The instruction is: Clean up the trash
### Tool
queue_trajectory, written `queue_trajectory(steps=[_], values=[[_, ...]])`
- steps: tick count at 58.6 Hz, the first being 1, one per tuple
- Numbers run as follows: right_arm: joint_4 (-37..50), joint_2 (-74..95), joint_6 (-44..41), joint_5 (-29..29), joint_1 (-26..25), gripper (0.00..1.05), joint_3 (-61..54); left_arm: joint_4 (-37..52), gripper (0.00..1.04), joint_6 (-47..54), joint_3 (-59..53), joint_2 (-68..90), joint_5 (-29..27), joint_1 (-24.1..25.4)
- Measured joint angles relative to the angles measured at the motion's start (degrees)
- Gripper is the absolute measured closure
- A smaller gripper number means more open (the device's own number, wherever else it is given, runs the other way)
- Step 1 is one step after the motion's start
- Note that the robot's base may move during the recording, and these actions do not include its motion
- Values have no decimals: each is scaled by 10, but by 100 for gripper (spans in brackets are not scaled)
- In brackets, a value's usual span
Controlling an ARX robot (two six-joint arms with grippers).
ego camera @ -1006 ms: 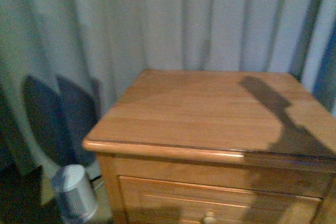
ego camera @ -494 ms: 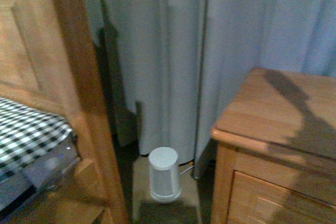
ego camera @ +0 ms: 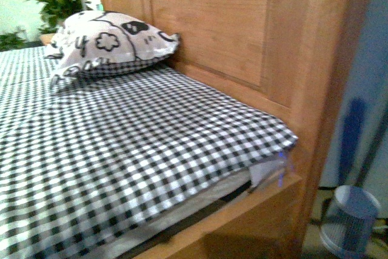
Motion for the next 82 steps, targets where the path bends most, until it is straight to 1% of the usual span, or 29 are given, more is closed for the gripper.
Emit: queue_trajectory(steps=[7, 29, 38, 39, 40, 41, 42, 43, 44, 45, 46, 48, 51, 53, 59, 64, 71, 82], values=[[0, 0, 0, -1, 0, 84, 0, 0, 76, 0, 0, 0, -6, 0], [0, 0, 0, 0, 0, 84, 0, 0, 77, 0, 0, 0, 0, 0], [-1, 6, -2, -6, 2, 84, -1, 0, 77, 0, 0, -4, -9, 1], [-1, 4, -2, -5, 2, 84, -1, -14, 77, -9, 4, -2, -18, -1], [0, 3, -2, -4, 2, 84, -1, -99, 77, -25, 33, 3, -53, -11], [0, 3, -2, -3, 2, 84, -1, -167, 77, -46, 59, 10, -72, -13], [0, 2, -2, -2, 2, 84, -1, -232, 77, -61, 87, 18, -76, -9], [0, 2, -2, -2, 2, 84, -1, -298, 77, -70, 114, 29, -72, 3], [0, 2, -2, -1, 2, 84, -1, -329, 77, -73, 127, 35, -68, 11], [0, 2, -2, -1, 2, 84, -1, -384, 77, -81, 148, 45, -53, 30], [0, 2, -2, 0, 2, 84, -1, -409, 77, -83, 156, 50, -45, 40], [0, 1, -2, 0, 1, 84, -1, -493, 77, -86, 175, 69, -2, 83], [0, 0, -2, 1, 1, 84, -1, -548, 77, -77, 178, 89, 48, 125], [0, 0, -2, 0, 1, 84, -1, -574, 77, -62, 178, 115, 98, 162], [0, 0, -2, -3, 1, 84, -1, -558, 77, -5, 175, 182, 184, 227], [0, 0, -2, 1, 0, 84, -1, -546, 77, 53, 178, 225, 230, 258], [0, 0, -2, -2, 1, 84, -1, -541, 77, 134, 195, 284, 268, 271], [0, 0, -2, -1, 1, 84, -1, -542, 77, 220, 208, 354, 299, 268]])
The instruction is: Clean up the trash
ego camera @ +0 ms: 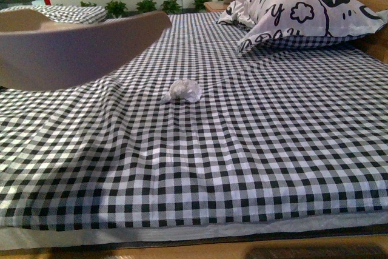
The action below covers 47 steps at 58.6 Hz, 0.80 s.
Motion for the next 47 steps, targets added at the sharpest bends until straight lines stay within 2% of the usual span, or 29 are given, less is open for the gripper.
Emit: queue_trajectory(steps=[19, 47], values=[[0, 0, 0, 0, 0, 84, 0, -25, 77, 87, 8, 88, 27, -7], [0, 0, 0, 0, 0, 84, 0, 19, 77, 146, 18, 180, 37, 4]])
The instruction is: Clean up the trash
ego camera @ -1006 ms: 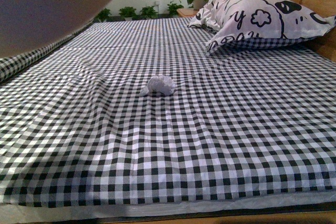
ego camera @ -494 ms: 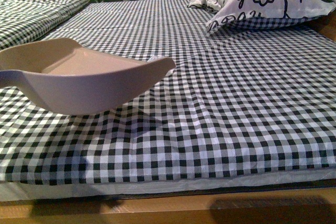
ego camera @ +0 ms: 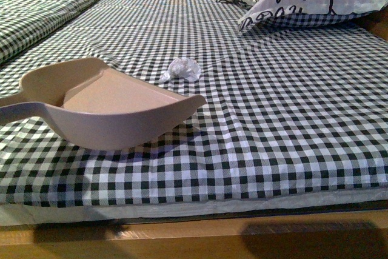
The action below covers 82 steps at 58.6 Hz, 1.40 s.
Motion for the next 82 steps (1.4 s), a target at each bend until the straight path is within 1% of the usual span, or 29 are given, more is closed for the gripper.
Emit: queue_trajectory(steps=[20, 29, 49, 51, 52, 53, 54, 56, 57, 58, 59, 61, 62, 63, 65, 73, 77, 82], values=[[0, 0, 0, 0, 0, 84, 0, 16, 77, 17, 22, 51, 1, 3], [0, 0, 0, 0, 0, 84, 0, 38, 77, 21, 22, 69, -2, 0], [0, 0, 0, 0, 0, 84, 0, 41, 77, 42, 22, 80, -9, -2], [-51, -5, 24, 3, 0, 84, 12, 41, 77, 42, 22, 80, -9, -2], [-118, -5, 37, 3, -2, 84, 32, 41, 77, 42, 22, 80, -9, -2], [-150, -5, 50, -3, -4, 84, 42, 41, 77, 42, 22, 80, -9, -2], [-250, 1, 80, -22, -11, 84, 78, 41, 77, 43, 22, 80, -9, -2], [-373, 16, 123, -54, -25, 84, 129, 41, 77, 43, 22, 80, -10, -2], [-400, 22, 127, -63, -29, 84, 141, 41, 77, 43, 22, 80, -10, -2], [-450, 35, 150, -82, -38, 84, 162, 41, 77, 43, 22, 80, -10, -2], [-474, 42, 155, -87, -42, 84, 172, 41, 77, 43, 22, 80, -10, -2], [-549, 74, 188, -131, -62, 84, 201, 41, 77, 43, 22, 80, -10, -2], [-562, 83, 193, -140, -67, 84, 207, 41, 77, 43, 22, 80, -10, -2], [-579, 102, 202, -162, -76, 84, 216, 41, 77, 44, 22, 80, -10, -2], [-589, 131, 210, -191, -89, 84, 229, 41, 77, 44, 22, 80, -10, -2], [-572, 283, 225, -290, -136, 84, 312, 41, 77, 45, 22, 80, -10, -2], [-562, 359, 225, -311, -148, 84, 361, 41, 77, 45, 22, 80, -11, -2], [-569, 442, 223, -343, -151, 84, 431, 41, 77, 45, 22, 80, -11, -2]])
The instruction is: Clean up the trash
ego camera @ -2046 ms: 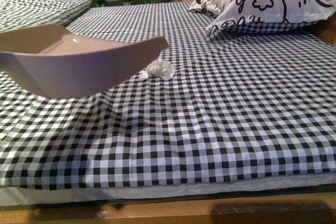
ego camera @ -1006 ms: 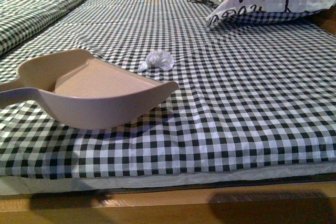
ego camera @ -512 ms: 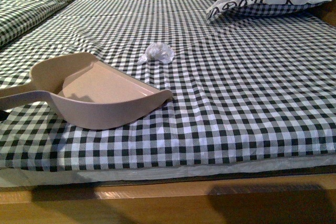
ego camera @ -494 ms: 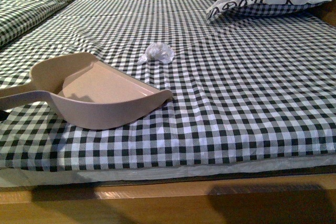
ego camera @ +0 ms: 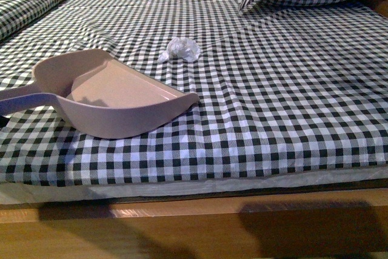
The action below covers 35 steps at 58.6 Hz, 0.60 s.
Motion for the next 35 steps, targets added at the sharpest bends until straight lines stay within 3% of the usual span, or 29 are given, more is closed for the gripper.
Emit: queue_trajectory(steps=[13, 22, 35], values=[[-118, 220, -3, -59, 7, 84, 222, 0, 77, 1, 0, 0, 0, 0], [-184, 345, 1, -35, 15, 84, 350, 0, 77, 1, 0, 0, 0, 0], [-229, 416, 23, -16, 28, 84, 428, 0, 77, 1, 0, 0, 0, 0]])
